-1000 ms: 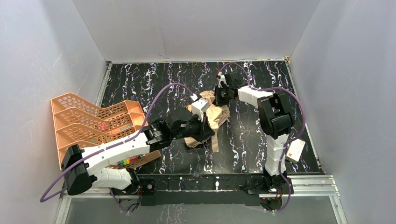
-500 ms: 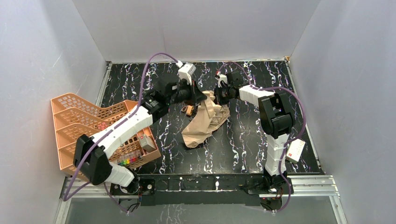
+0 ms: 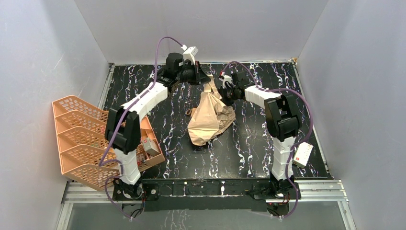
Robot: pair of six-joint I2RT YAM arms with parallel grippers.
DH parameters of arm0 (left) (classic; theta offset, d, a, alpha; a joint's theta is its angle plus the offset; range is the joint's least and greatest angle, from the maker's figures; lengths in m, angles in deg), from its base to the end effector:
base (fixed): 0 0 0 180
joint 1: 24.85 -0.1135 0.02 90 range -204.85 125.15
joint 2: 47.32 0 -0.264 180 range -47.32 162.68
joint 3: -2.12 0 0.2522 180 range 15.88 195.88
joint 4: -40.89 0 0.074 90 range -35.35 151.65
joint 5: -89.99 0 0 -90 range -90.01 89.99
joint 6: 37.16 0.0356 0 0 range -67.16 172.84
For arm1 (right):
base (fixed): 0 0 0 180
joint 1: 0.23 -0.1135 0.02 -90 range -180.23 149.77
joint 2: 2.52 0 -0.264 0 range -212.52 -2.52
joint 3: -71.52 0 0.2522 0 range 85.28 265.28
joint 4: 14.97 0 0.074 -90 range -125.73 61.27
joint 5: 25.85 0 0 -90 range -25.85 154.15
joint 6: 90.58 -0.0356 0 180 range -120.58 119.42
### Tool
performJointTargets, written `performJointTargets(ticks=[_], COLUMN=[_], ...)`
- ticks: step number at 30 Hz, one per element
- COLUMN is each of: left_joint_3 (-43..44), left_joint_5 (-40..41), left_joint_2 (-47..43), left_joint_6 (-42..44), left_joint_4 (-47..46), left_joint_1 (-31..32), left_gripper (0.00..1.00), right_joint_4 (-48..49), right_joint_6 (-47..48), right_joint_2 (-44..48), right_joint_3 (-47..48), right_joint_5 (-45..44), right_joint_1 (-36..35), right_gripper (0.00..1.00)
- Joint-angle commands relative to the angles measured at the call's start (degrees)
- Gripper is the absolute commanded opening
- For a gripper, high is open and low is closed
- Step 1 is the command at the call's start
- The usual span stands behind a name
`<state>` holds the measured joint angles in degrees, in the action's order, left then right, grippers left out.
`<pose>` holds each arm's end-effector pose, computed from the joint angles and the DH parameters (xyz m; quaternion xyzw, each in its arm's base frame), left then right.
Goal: Put away the umbrella
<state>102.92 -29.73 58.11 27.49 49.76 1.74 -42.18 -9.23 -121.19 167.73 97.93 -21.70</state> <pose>0.3888 -0.2144 0.3231 0.1670 0.7573 -0.4431 0.4498 0.4085 0.1819 0.1698 -0.1998 0.8814 0.3491 0.2477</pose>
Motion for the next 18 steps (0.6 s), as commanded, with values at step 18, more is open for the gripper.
performJointTargets(ticks=[18], left_joint_3=[15.8], left_joint_5=[-9.1], left_joint_2=[27.5], left_joint_6=[-4.7], left_joint_4=[-2.2], left_joint_1=[-1.4], left_gripper=[0.0], right_joint_4=[8.5], right_joint_6=[0.8], right_joint_2=[31.0], right_joint_3=[-12.9], right_joint_5=[-9.6], right_joint_1=[5.7], right_gripper=[0.41])
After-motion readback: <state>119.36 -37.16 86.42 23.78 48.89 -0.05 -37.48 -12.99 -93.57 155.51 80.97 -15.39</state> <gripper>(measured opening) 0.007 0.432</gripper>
